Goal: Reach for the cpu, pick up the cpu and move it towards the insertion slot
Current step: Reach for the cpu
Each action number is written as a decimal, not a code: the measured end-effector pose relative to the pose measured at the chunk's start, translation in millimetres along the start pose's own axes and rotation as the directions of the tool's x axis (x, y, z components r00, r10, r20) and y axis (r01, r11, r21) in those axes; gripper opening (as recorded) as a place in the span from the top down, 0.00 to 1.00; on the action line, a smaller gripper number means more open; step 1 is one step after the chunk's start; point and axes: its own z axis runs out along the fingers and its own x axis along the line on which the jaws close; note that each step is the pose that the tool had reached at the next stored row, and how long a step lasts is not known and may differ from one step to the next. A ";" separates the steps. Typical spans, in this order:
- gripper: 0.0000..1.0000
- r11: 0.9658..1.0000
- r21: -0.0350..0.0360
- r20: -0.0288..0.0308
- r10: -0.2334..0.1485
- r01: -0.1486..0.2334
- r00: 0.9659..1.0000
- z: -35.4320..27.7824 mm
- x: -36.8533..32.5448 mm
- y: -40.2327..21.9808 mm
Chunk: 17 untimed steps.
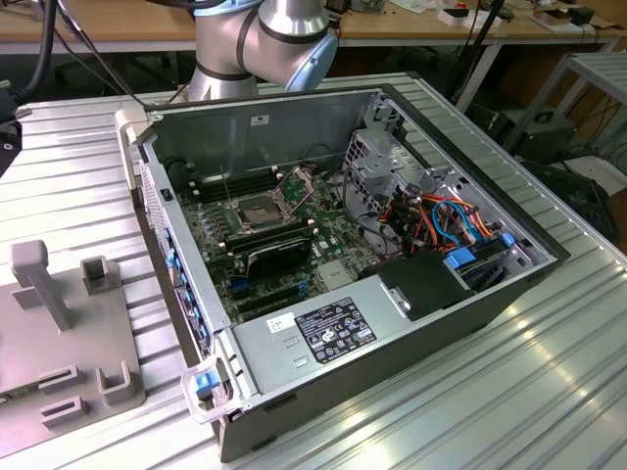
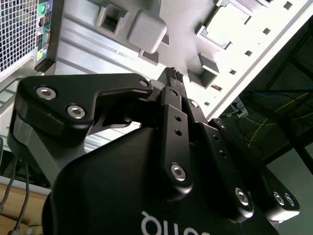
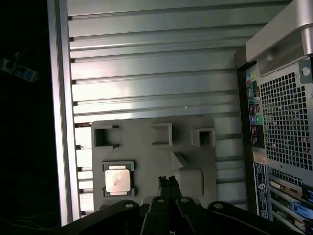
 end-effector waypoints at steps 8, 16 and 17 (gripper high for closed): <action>0.89 1.000 0.000 -0.001 0.000 0.000 1.000 5.1 33.2 -2.7; 0.89 1.000 0.000 -0.006 0.000 0.000 1.000 9.9 73.9 -6.0; 0.89 1.000 0.000 -0.007 0.000 0.000 1.000 10.2 77.3 -6.2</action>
